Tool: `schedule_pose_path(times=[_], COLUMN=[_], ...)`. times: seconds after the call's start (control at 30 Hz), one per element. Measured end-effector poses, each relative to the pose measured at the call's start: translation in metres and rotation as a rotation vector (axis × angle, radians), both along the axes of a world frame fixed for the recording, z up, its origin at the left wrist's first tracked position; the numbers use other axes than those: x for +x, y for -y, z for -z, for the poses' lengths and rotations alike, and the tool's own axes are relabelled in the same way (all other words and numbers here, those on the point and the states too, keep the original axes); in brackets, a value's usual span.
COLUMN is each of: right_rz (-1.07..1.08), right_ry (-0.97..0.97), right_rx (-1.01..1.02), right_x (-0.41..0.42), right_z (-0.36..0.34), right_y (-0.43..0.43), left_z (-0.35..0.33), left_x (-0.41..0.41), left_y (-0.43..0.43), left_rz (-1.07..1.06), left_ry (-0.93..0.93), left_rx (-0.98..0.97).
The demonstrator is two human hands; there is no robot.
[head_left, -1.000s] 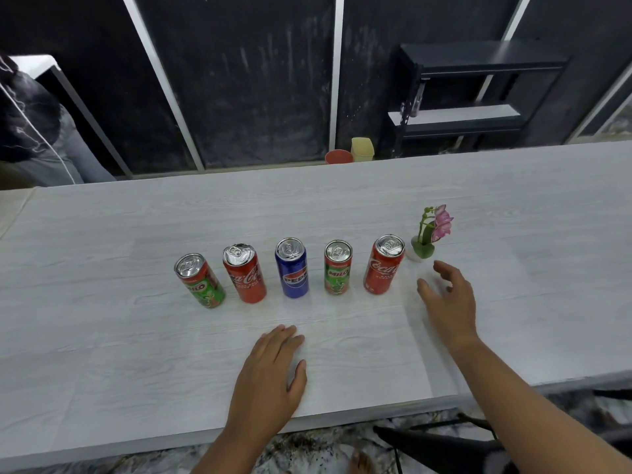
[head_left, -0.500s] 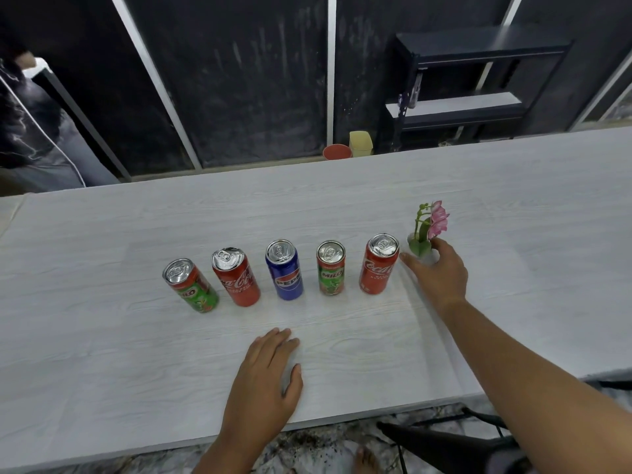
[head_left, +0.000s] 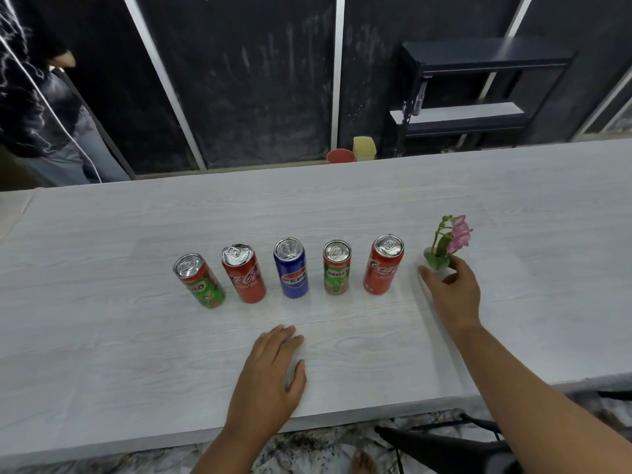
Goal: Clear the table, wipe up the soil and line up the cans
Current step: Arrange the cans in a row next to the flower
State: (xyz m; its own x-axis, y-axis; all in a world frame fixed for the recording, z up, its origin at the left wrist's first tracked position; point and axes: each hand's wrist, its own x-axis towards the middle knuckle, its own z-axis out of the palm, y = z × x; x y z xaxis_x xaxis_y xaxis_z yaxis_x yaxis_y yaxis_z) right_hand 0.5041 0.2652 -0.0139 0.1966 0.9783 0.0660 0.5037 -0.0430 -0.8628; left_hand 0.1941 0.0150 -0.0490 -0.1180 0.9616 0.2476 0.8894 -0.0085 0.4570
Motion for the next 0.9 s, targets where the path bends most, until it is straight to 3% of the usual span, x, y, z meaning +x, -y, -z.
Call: schedule_pose_path(times=[0.3,0.43,0.6,0.9], right_rz=[-0.058,-0.162,-0.248,-0.516], right_ry=[0.001,0.023,0.031,0.036], right_rx=[-0.028,-0.019,0.007,0.072], right_x=[0.008,-0.006,-0.045,-0.150], right_z=[0.006,0.011,0.012,0.002], right_y=[0.088,0.124,0.144,0.161], left_z=[-0.013,-0.015,-0.006,-0.003], left_x=[-0.014,-0.058,-0.109,-0.112], left_y=[0.009,0.024,0.052,0.054], left_rz=[-0.078,-0.116,-0.192,-0.208], left_ry=[0.054,-0.020,-0.049,0.021], left_rx=[0.062,0.070,0.062,0.082])
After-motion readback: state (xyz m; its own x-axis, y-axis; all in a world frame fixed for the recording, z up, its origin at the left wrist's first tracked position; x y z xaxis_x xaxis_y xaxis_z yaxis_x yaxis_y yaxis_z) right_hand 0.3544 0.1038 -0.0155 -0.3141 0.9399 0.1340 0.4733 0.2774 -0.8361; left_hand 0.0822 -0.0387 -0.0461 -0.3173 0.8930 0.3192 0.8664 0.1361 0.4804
